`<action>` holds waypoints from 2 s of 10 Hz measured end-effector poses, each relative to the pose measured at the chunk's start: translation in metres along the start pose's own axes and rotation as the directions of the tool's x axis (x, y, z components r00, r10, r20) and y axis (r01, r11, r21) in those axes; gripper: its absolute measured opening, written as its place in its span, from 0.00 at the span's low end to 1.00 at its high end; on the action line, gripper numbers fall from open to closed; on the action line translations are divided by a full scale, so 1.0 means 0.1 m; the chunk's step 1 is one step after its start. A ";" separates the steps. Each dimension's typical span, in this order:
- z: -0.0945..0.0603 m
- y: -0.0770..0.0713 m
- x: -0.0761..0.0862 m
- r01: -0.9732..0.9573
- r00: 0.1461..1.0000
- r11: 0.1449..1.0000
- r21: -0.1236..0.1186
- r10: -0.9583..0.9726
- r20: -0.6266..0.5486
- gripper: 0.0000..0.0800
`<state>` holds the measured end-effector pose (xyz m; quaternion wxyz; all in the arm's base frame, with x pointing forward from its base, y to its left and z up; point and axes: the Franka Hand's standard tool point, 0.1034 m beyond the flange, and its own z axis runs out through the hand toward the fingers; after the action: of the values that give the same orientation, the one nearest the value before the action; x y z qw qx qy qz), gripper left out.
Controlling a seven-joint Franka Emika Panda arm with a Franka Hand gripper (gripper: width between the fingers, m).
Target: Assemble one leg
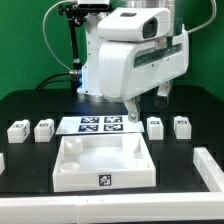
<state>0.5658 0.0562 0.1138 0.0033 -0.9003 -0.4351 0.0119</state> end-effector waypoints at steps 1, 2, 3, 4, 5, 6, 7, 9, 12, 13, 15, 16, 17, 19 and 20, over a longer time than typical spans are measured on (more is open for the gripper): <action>0.01 0.00 0.00 0.000 1.000 1.000 0.001 0.000 0.000 0.81; 0.01 0.00 0.00 0.000 1.000 1.000 0.001 0.000 0.000 0.81; 0.01 0.00 0.00 0.000 1.000 1.000 0.001 0.000 0.000 0.81; 0.01 0.00 0.00 0.000 1.000 1.000 0.001 0.000 0.000 0.81; 0.01 0.00 0.00 0.000 1.000 1.000 0.001 0.000 0.001 0.81; 0.01 0.00 0.00 0.000 1.000 1.000 0.001 0.000 0.001 0.81; 0.01 0.00 0.00 0.000 1.000 1.000 0.001 0.000 0.001 0.81; 0.01 0.00 0.00 0.000 1.000 1.000 0.001 0.000 0.001 0.81; 0.05 -0.09 -0.13 0.087 0.996 0.996 -0.007 -0.087 -0.005 0.81; 0.14 -0.24 -0.43 0.224 0.975 0.975 -0.011 -0.224 -0.003 0.81; 0.41 -0.36 -0.94 0.470 0.882 0.882 0.017 -0.470 0.001 0.81; 0.59 -0.38 -1.14 0.607 0.795 0.795 0.015 -0.607 -0.011 0.81; 0.77 -0.42 -1.23 0.669 0.744 0.743 0.020 -0.668 -0.023 0.81; 1.04 -0.46 -1.25 0.673 0.739 0.738 0.033 -0.672 -0.039 0.81; 1.11 -0.43 -1.31 0.666 0.746 0.744 0.043 -0.665 -0.043 0.81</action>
Offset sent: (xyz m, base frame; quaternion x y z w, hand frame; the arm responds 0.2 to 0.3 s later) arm 0.0000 0.0000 0.0000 0.0000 0.0000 0.0000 1.0000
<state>0.4480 -0.0196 0.0062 0.0377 -0.6857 -0.7268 0.0108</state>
